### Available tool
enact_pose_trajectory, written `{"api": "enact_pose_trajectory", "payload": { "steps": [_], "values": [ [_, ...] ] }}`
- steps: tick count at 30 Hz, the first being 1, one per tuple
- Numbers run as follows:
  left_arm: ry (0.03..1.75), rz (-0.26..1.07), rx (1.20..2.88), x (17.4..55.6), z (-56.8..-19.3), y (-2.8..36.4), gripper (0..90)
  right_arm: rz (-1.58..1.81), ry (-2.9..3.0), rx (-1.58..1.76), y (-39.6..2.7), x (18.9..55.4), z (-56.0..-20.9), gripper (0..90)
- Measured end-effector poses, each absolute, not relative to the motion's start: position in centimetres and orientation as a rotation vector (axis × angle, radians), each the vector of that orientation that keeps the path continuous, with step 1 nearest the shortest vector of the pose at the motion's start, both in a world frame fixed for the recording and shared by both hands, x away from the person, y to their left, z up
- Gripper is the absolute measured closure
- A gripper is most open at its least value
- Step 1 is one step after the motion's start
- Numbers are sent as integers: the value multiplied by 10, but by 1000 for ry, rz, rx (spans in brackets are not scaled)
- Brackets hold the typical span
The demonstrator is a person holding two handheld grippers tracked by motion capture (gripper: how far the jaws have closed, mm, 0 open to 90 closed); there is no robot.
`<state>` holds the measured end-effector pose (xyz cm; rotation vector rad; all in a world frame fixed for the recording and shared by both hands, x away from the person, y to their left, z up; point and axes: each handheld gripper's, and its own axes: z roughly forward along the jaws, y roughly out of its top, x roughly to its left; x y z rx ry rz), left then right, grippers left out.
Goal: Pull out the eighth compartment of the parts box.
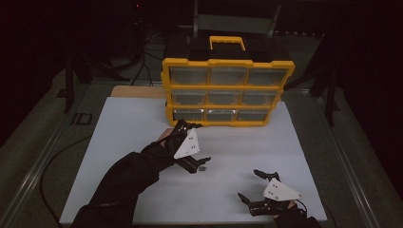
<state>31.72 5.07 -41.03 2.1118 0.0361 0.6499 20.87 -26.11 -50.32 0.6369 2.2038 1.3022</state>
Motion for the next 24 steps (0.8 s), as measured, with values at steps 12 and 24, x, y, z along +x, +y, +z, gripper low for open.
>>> {"api": "enact_pose_trajectory", "payload": {
  "steps": [12,24],
  "values": [
    [46,744,2189,338,-416,30,0,1299,2209,649,-261,209,-504,83],
    [-11,844,2233,360,-433,15,0,1313,2207,646,-261,208,-503,83]
  ]
}}
